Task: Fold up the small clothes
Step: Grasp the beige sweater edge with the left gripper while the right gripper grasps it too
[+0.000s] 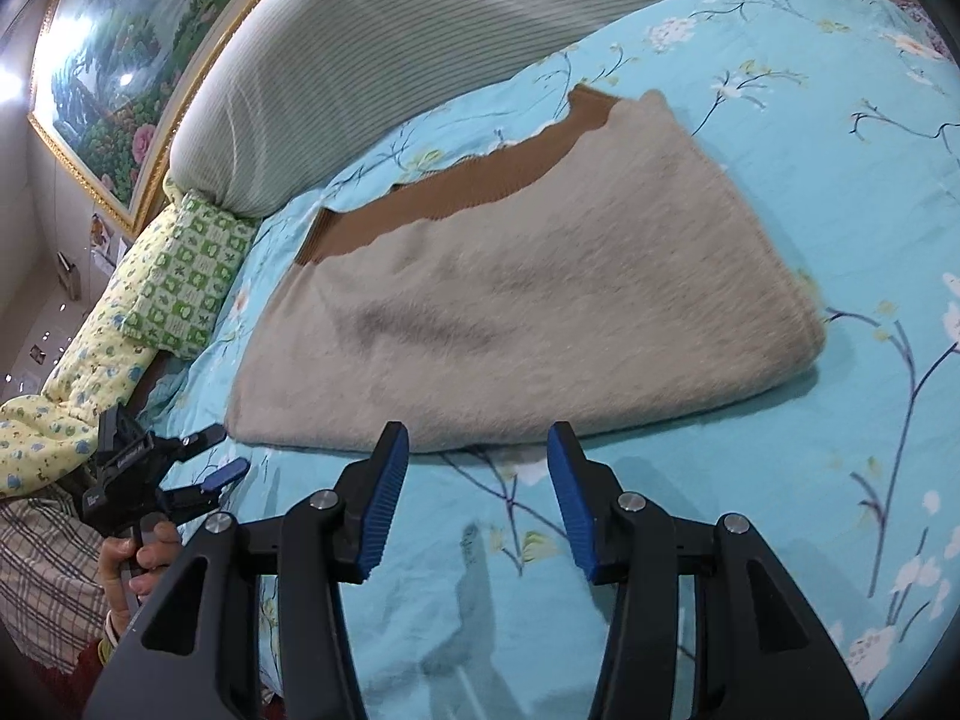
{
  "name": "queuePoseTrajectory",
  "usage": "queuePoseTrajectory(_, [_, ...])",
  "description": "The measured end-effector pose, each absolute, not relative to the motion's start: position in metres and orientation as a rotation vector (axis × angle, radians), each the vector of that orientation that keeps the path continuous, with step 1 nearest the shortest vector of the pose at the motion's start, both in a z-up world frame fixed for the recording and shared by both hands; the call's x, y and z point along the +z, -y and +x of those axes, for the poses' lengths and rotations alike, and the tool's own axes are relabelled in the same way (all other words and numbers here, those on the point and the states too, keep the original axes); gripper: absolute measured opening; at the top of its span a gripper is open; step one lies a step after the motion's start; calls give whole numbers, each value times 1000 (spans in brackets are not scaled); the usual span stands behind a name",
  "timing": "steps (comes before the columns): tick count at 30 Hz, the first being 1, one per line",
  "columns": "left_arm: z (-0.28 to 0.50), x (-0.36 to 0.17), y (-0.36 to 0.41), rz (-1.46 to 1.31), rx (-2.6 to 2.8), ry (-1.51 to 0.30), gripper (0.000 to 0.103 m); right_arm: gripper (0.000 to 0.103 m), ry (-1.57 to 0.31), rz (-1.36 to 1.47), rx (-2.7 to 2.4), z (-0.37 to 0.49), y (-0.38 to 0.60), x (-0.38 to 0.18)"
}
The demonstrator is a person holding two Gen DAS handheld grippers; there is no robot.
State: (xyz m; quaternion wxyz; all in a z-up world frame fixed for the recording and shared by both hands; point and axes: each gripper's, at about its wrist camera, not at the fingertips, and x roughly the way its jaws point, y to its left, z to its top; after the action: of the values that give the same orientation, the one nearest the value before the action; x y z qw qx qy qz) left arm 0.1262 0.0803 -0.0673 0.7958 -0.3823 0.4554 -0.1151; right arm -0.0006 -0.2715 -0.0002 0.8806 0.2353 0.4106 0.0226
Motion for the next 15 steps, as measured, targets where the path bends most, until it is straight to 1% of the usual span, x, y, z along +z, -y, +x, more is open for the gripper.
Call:
queuePoseTrajectory(6, [150, -71, -85, -877, -212, -929, 69, 52, -854, 489, 66, 1, 264, 1])
queuePoseTrajectory(11, [173, -75, -88, -917, -170, -834, 69, 53, -852, 487, 76, 2, 262, 3])
queuePoseTrajectory(15, [190, -73, -85, -920, -139, -801, 68, 53, -852, 490, 79, 5, 263, 4])
